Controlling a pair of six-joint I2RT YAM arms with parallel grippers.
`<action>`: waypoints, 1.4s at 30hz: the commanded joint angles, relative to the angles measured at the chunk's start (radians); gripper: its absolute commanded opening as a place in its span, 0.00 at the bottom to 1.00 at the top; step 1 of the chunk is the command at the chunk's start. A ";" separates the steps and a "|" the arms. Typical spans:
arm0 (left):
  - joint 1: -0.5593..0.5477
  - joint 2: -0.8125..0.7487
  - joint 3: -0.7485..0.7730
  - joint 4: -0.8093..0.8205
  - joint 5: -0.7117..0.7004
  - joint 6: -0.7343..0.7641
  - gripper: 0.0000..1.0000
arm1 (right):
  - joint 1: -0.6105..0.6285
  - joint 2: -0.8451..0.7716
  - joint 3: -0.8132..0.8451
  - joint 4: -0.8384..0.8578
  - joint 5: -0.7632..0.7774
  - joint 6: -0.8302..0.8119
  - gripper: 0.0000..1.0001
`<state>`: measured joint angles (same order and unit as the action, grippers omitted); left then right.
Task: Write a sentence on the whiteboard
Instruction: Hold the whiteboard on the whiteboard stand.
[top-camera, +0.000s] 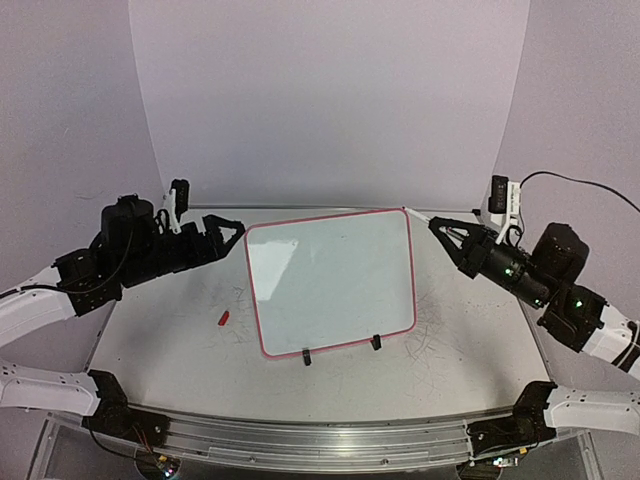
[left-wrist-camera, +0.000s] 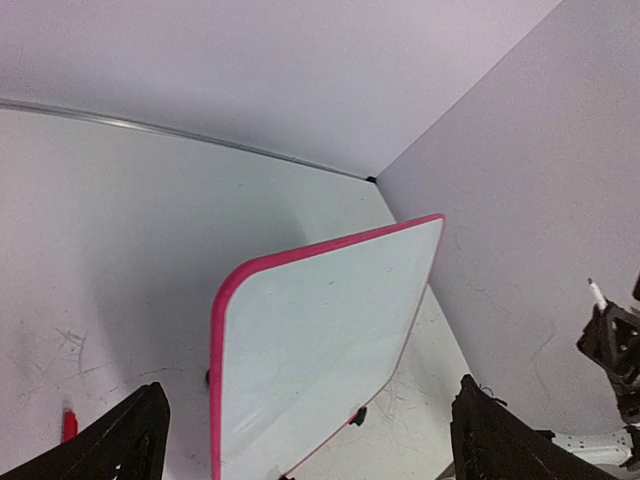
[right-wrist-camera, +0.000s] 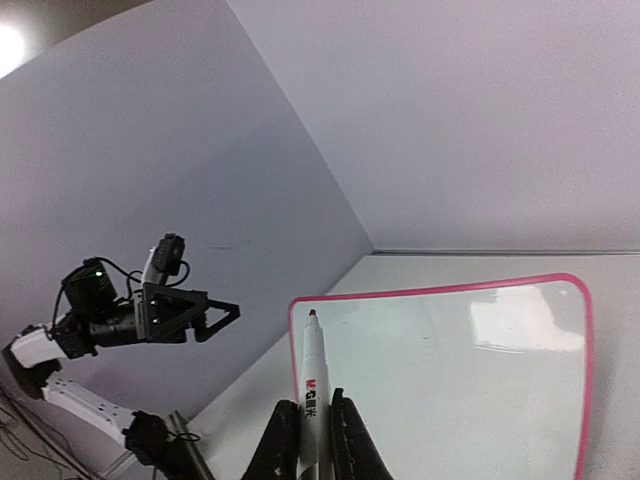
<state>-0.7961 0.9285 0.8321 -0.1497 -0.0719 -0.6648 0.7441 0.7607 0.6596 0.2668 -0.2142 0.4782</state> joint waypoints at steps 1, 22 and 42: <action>0.018 0.039 -0.033 -0.035 -0.061 -0.047 0.99 | -0.003 -0.006 0.071 -0.179 0.194 -0.141 0.00; 0.334 0.049 -0.253 0.213 0.288 0.025 0.99 | 0.110 0.174 0.246 -0.391 0.356 -0.288 0.00; 0.351 0.229 -0.288 0.478 0.528 0.097 0.89 | 0.357 0.538 0.427 -0.276 0.363 -0.322 0.00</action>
<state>-0.4503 1.1247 0.5602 0.2050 0.3798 -0.5959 1.0820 1.2768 1.0259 -0.0716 0.1409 0.1657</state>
